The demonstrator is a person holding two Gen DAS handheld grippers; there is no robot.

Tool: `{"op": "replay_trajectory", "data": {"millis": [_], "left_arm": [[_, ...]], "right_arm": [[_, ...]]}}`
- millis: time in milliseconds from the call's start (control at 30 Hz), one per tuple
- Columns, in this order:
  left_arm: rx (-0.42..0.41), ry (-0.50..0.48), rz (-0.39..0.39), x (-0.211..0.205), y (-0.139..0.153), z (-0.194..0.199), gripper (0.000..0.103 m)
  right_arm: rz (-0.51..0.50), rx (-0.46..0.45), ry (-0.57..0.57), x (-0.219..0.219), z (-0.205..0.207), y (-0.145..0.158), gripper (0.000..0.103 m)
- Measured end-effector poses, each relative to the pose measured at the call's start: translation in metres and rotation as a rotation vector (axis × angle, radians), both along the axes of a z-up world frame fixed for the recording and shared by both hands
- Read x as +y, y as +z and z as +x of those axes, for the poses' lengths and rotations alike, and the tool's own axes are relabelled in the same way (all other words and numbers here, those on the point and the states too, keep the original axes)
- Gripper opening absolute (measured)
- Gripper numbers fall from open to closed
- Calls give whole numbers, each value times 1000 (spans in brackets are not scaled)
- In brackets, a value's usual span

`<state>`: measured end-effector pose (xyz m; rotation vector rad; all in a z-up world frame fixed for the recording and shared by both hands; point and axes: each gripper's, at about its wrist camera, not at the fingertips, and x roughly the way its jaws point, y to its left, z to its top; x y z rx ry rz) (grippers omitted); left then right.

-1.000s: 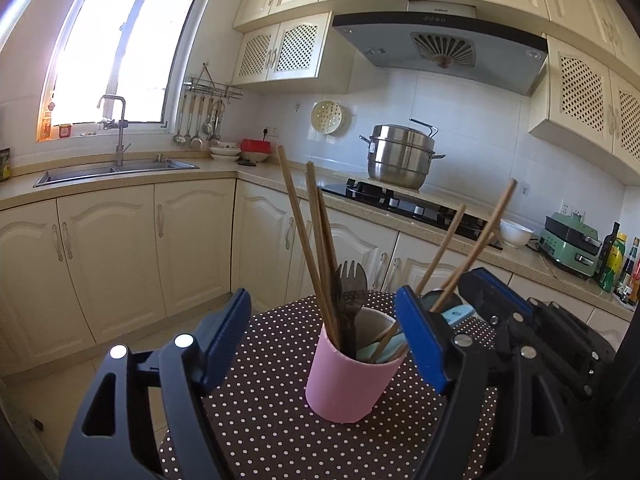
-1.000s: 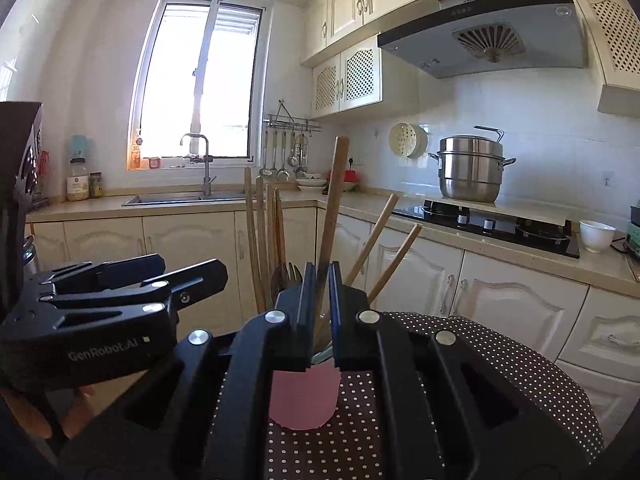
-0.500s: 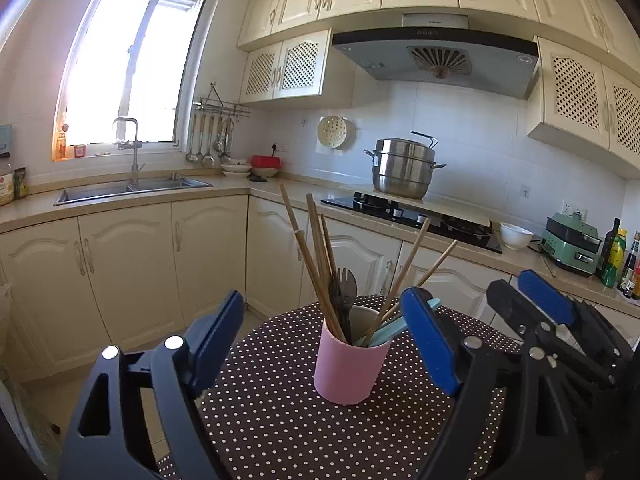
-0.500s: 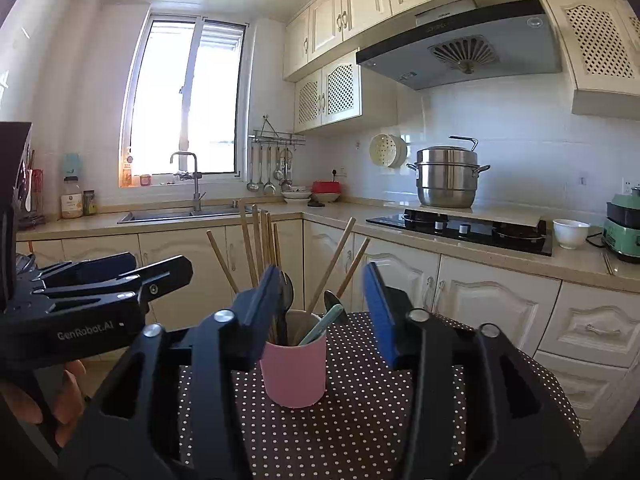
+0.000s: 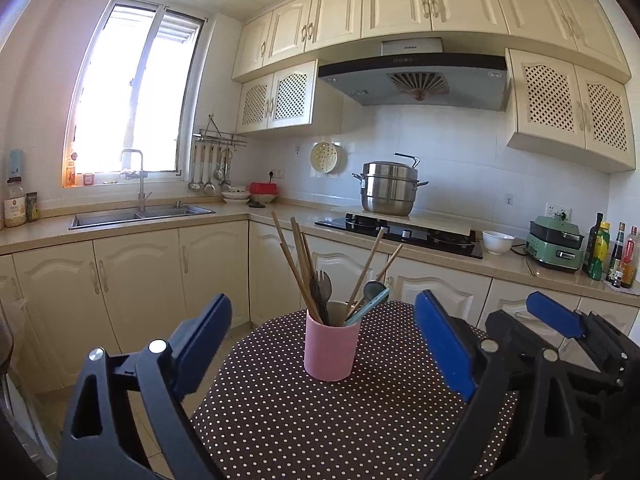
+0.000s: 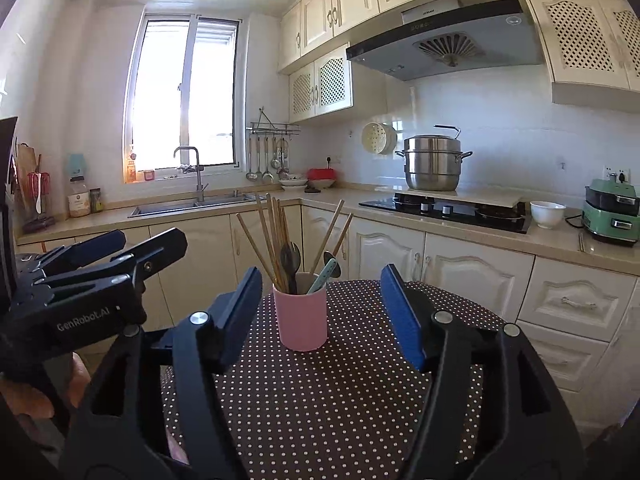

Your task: Organize utensils

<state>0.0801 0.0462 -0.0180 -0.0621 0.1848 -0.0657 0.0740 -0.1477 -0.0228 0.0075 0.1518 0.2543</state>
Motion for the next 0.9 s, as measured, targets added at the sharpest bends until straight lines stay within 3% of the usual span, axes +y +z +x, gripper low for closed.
{"op": "replay_trajectory", "data": {"millis": [400,900], "left_arm": [[-44,12,74,-17,11,-62,92],[-98,16,87,-22,28,-95,92]], "right_arm": [[-40,-66,-31,-5,-59,19,71],[-60,-104,-57,-12,-88,29,74]]}}
